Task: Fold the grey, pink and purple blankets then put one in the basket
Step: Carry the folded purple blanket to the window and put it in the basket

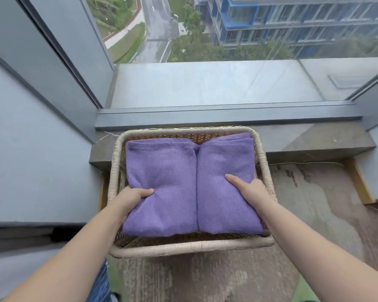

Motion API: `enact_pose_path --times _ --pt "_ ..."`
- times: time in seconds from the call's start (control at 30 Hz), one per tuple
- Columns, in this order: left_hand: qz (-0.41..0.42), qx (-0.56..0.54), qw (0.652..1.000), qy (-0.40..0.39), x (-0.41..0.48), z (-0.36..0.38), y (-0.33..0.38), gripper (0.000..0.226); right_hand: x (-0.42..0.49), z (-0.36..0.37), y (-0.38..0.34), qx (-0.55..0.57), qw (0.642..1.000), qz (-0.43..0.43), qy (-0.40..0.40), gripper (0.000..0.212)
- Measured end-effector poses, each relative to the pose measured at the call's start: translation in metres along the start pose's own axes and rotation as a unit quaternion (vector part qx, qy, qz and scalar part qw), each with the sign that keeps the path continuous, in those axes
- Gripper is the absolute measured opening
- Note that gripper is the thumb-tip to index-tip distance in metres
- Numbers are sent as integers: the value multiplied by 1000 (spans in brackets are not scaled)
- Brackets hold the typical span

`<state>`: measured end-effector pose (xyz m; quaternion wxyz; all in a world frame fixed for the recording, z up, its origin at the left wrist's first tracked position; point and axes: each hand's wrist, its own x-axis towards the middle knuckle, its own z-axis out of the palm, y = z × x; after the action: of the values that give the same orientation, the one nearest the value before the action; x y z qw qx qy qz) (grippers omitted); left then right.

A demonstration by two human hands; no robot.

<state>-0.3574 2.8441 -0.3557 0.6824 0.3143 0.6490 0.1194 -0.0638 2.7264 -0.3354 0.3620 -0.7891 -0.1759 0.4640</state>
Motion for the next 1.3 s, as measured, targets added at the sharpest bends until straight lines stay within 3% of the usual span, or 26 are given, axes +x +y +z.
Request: enact_pose_path --times 0.27,0.57,0.77,0.93,1.0,1.07,1.1,1.17,1.23,1.3 --pt "-72 41 996 45 48 21 -23 33 44 28 39 -22 996 86 8 64" --pt "-107 68 989 75 90 28 -49 45 82 43 69 -21 990 134 -30 53" --pt "-92 118 985 88 98 23 -66 41 93 48 83 -15 987 157 -34 39" --pt "-57 168 977 121 93 24 -70 55 85 48 82 -42 989 137 -36 41" --pt "-30 242 960 138 90 25 -66 69 79 46 75 -123 988 88 -19 54" --pt "25 380 910 165 77 28 -58 91 70 44 66 -299 954 19 5 92" --pt "79 473 859 181 69 27 -53 104 63 43 60 -393 918 -41 24 108" --pt "220 642 713 173 59 26 -43 121 54 41 53 -546 814 -196 36 127" --pt "282 744 600 86 58 24 -33 134 54 40 50 -639 715 -280 -31 141" --pt "247 820 517 6 66 24 -27 148 63 39 49 -699 649 -274 -122 150"
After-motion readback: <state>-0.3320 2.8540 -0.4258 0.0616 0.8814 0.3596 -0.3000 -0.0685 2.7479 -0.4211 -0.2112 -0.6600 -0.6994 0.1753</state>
